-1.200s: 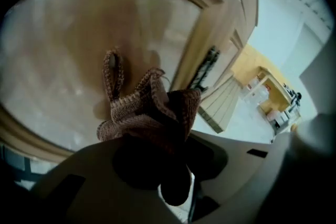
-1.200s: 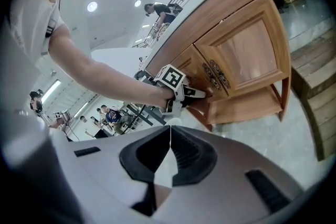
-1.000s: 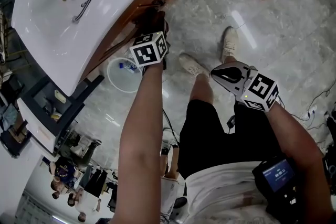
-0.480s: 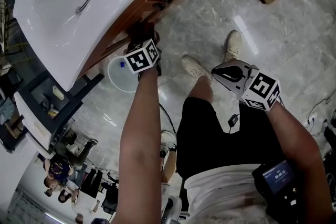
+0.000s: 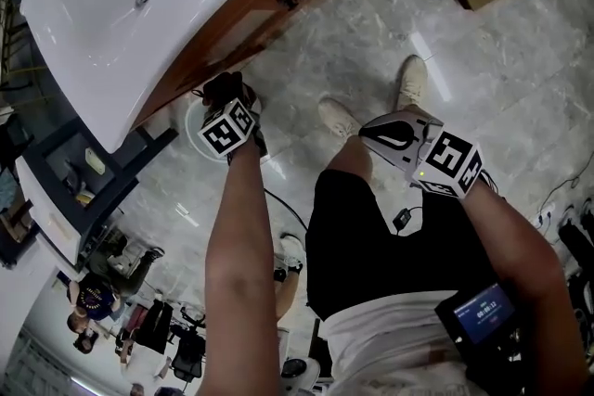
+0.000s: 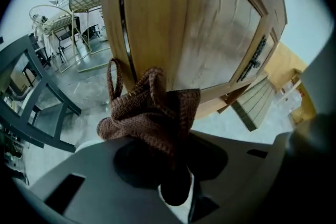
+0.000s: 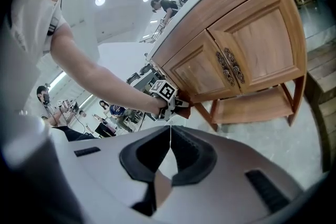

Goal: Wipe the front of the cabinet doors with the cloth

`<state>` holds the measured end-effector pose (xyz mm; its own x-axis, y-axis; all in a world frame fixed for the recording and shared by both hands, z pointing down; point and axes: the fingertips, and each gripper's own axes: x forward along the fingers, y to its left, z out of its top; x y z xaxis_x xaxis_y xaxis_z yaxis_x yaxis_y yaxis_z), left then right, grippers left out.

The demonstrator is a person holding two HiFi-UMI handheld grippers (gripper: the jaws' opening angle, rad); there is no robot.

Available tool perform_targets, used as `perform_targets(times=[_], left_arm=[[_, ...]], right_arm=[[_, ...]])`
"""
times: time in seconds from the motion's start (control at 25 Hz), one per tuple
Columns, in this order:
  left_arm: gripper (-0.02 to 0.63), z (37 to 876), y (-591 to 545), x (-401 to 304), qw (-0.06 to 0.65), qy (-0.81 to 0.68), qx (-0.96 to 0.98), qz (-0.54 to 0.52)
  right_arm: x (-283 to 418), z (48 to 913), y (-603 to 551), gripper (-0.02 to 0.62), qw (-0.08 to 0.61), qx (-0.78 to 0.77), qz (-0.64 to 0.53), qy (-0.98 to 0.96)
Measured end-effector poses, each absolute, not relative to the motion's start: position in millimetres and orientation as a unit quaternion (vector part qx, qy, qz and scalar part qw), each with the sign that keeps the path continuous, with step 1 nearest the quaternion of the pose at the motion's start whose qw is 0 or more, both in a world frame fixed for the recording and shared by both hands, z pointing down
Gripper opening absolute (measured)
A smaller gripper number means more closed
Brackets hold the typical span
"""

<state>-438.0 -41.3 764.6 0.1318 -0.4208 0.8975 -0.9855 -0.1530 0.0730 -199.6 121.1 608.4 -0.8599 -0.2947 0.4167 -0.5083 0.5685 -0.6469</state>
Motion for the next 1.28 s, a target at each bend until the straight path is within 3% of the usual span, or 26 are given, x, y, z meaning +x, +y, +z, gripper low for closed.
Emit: perform_targets(times=[0.36, 0.84, 1.28], left_arm=[[0.121, 795.1, -59.8, -387.2, 0.366, -0.491, 0.681, 0.401], [0.121, 813.9, -86.2, -257.5, 0.332, -0.387, 0.749, 0.423], [0.121, 752.0, -102.5, -160.1, 0.341, -0.387, 0.801, 0.303]], right_arm=[[-177.4, 614.7, 121.4, 0.014, 0.133, 0.247, 0.404, -0.871], [-140.0, 612.3, 94.5, 0.014, 0.094, 0.293, 0.405, -0.861], [-100.7, 596.1, 77.7, 0.014, 0.090, 0.294, 0.416, -0.856]])
